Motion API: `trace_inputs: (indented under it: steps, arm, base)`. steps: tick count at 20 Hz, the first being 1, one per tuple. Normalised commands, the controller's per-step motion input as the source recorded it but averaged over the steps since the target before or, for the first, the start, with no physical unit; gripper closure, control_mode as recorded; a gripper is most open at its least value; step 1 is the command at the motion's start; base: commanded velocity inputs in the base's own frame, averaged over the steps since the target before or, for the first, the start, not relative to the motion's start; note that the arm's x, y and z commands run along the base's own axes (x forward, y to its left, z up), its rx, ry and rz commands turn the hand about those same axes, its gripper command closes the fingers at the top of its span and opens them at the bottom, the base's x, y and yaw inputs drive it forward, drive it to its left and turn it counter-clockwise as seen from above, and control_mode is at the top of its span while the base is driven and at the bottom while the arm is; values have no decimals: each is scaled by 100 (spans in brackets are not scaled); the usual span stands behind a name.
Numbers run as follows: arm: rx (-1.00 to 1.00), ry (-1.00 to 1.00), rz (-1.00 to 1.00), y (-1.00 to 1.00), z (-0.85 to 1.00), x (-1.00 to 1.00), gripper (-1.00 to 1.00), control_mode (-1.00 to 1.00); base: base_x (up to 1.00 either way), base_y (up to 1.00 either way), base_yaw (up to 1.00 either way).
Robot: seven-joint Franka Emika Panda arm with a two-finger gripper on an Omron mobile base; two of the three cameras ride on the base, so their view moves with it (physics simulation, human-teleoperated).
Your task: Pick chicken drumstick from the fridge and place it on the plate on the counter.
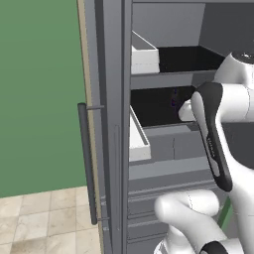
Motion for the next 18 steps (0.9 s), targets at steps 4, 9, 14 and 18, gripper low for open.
trace_inputs:
  steps: [4, 9, 14, 18]
  arm:
    - [0, 4, 2, -11, -40, 0, 100, -100]
    - [0, 0, 1, 0, 0, 0, 100, -100]
    - [0, 0, 0, 0, 0, -4, 100, -100]
    - [0, 0, 0, 0, 0, 0, 100, 100]
  base:
    - [0, 0, 0]
    - [0, 0, 0]
    - [0, 0, 0]
    - [-39, 4, -1]
